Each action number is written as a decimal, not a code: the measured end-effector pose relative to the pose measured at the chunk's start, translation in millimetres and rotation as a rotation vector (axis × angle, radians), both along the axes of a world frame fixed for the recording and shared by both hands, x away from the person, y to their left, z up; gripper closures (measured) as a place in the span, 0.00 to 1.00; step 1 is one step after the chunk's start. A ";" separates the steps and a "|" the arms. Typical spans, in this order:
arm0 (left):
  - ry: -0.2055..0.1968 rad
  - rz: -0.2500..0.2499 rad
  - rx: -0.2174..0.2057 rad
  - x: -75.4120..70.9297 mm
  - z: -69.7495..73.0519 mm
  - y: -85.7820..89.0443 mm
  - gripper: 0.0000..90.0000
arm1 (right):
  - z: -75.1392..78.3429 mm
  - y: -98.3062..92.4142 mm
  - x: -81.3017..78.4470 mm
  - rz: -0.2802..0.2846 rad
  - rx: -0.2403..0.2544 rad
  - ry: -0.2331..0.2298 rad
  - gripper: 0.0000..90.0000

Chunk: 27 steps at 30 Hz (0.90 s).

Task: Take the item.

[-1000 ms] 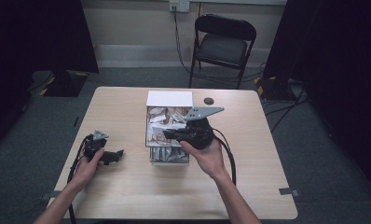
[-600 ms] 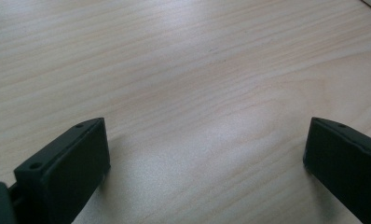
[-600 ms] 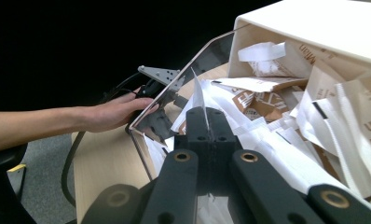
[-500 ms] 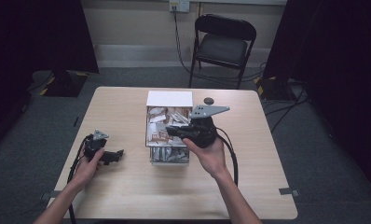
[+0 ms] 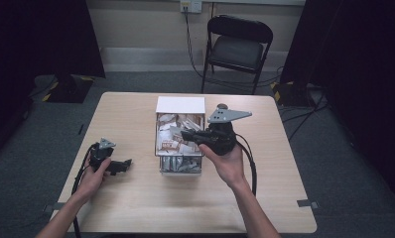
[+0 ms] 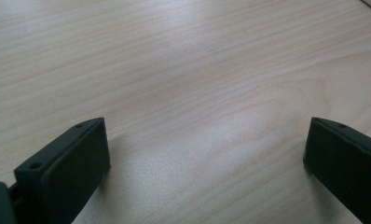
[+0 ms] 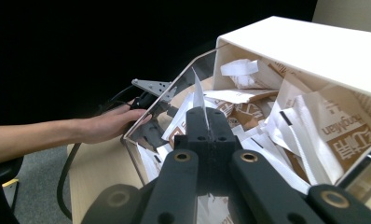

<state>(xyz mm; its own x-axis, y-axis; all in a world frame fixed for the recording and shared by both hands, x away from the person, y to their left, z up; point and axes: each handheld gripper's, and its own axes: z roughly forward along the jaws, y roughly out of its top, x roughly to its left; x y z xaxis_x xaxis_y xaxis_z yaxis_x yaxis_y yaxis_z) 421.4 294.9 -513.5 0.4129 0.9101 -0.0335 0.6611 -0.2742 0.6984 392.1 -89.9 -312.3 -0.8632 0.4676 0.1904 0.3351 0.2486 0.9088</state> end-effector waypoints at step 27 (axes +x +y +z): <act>0.002 -0.001 0.000 0.1 0.1 0.1 0.00 | 24.0 -32.6 -18.3 -0.061 0.040 -0.052 1.00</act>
